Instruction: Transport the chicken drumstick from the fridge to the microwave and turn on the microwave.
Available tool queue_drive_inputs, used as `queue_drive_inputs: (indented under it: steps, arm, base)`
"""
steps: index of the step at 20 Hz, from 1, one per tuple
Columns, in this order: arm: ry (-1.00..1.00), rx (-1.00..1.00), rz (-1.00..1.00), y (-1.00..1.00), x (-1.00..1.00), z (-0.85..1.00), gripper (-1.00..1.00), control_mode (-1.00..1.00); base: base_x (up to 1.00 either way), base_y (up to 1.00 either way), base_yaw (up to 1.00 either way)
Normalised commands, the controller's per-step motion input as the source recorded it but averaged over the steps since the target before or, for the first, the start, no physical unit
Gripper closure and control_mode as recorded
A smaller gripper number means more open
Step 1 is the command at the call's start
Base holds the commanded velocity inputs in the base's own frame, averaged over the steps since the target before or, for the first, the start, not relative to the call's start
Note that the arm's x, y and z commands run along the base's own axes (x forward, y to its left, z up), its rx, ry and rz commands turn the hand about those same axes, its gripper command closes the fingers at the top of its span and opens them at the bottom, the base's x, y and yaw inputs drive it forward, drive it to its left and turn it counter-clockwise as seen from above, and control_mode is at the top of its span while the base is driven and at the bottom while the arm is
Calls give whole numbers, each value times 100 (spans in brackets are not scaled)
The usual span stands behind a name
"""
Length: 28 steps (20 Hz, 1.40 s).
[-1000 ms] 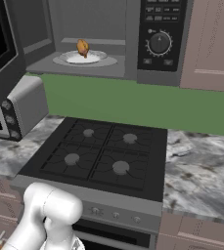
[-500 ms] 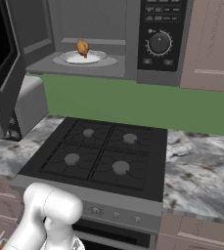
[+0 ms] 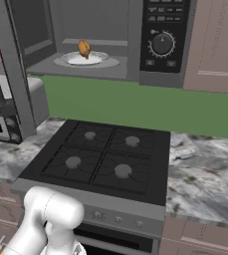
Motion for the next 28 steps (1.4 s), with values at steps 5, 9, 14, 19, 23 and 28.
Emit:
queue_drive_inputs:
  steps: [5,9,14,19,23,28]
  arm:
    - [0,15,0,-49,37,0,-100,-100]
    - [0,13,0,-50,44,0,-100,-100]
    - [0,11,0,-42,53,0,-100,-100]
    - [-3,9,1,-23,60,0,-100,-100]
    - [-6,10,6,-12,63,0,-100,-100]
    - [-6,11,10,-17,63,0,-100,-100]
  base:
    - [0,0,0]
    - [0,0,0]
    - [0,0,0]
    - [0,0,0]
    - [0,0,0]
    - [0,0,0]
